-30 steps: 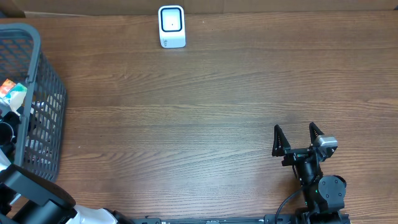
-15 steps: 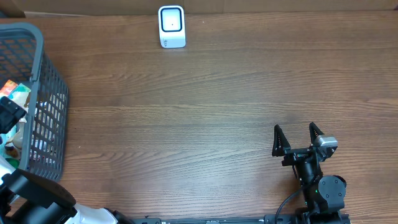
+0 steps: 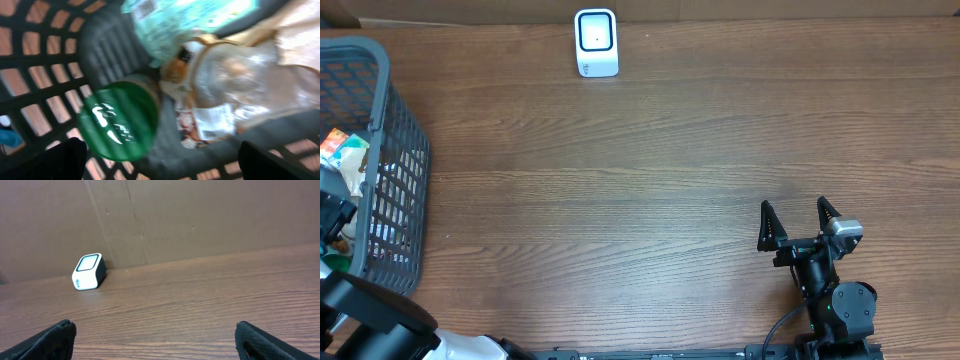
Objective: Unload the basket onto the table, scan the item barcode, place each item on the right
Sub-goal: 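Lower the left gripper into the basket toward the green-lidded jar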
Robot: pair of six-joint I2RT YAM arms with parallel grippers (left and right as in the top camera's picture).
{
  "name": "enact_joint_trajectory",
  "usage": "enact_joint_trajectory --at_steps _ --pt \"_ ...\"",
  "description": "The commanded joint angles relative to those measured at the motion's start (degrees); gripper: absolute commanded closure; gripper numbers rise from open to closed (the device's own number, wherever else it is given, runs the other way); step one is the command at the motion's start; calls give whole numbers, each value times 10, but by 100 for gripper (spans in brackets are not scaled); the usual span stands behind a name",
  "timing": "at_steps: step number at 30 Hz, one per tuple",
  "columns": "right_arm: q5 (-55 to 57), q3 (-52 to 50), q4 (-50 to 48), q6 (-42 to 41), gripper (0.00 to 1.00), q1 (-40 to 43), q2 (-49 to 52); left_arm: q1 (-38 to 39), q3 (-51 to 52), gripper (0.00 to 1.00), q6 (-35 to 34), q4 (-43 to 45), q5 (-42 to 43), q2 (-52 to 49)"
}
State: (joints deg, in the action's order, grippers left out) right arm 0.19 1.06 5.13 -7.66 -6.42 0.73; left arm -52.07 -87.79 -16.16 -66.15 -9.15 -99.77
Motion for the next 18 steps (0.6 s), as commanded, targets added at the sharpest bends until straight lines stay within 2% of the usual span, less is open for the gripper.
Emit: enact_joint_trajectory --at_steps 1,7,18 --pt "-3 -6 -3 2 0 2 -6 -25 15 0 -7 4 -30 0" --pt "-3 -6 -3 3 0 2 -6 -63 15 0 -5 8 -18 0" --pt "-3 -6 -3 3 0 2 -6 -64 15 1 7 11 -13 -39"
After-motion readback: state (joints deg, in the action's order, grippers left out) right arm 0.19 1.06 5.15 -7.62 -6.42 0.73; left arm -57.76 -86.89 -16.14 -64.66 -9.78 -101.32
